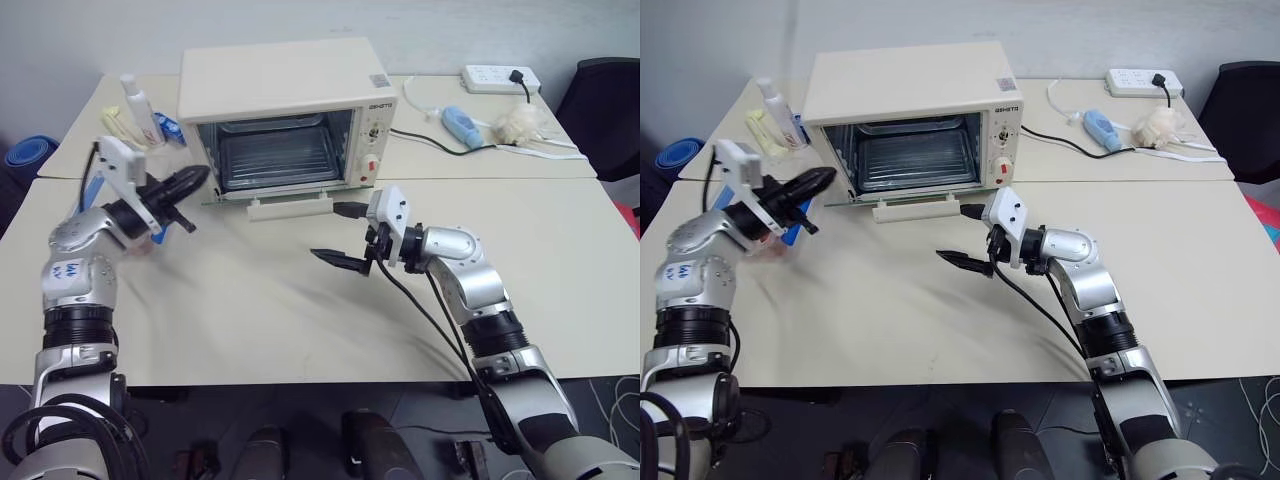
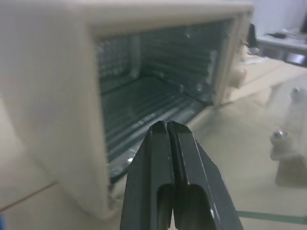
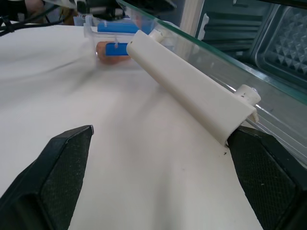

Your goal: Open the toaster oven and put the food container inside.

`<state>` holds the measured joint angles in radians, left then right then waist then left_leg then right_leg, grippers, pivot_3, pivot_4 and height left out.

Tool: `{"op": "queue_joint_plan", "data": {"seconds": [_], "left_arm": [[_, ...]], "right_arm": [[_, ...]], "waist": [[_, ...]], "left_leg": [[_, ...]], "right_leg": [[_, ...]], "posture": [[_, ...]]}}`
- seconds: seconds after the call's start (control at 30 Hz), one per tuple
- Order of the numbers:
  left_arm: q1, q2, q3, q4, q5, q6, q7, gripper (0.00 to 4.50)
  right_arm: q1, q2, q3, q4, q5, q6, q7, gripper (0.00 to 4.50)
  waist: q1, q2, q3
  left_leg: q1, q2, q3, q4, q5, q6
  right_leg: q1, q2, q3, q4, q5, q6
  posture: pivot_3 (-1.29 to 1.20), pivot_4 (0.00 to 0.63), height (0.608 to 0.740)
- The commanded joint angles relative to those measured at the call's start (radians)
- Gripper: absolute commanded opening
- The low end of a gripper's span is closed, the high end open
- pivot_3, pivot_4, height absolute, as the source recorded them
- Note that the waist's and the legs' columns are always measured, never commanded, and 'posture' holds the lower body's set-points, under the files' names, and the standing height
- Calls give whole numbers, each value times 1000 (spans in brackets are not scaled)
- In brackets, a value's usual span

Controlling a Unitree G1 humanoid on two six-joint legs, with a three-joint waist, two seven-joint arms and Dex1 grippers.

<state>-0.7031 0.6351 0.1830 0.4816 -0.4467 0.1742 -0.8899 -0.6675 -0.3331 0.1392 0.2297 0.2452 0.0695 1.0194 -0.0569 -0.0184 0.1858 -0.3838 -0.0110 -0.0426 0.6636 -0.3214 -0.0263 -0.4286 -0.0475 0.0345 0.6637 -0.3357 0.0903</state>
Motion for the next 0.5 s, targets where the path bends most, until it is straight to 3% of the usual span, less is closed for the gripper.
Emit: {"op": "queue_joint_plan", "data": {"seconds": [0.03,0.33,0.5], "left_arm": [[8,12,-21,-27,23,-11,-63,53],[135,-8,-103,-126,114,12,-54,53],[200,-38,-123,-197,134,35,-28,53]], "right_arm": [[92,-36,-54,-75,35,-35,4,4500],[493,-171,-220,-270,112,-121,8,4500],[527,-178,-327,-273,135,-209,-47,4500]], "waist": [[1,0,0],[25,0,0],[30,0,0]], "left_leg": [[-3,0,-1,1,0,0],[-3,-1,0,4,0,1],[0,-1,0,4,3,6]], "right_leg": [[-2,0,-1,0,0,0],[-2,-1,1,-1,0,0],[2,-1,1,0,4,0]], "posture": [[0,150,740],[0,150,740],[0,150,740]]}}
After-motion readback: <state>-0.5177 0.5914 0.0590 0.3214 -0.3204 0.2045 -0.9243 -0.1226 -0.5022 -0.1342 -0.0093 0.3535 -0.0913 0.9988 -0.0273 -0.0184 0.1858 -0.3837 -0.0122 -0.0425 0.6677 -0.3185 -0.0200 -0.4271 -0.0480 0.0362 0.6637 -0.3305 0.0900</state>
